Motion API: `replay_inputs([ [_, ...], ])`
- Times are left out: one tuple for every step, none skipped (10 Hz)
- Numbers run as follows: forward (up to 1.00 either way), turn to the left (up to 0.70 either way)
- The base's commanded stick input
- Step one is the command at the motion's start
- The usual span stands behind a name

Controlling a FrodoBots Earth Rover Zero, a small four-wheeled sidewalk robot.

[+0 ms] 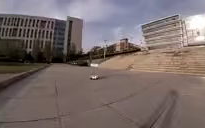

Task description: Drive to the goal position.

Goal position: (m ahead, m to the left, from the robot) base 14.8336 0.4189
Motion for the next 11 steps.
replay_inputs([
  [0.7, 0.0],
  [0.7, 0.0],
  [0.7, 0.0],
  [0.7, 0.0],
  [0.7, 0.0],
  [0.7, 0.0],
  [0.7, 0.0],
  [0.7, 0.0],
  [0.7, 0.0],
  [0.7, 0.0],
  [0.7, 0.0],
])
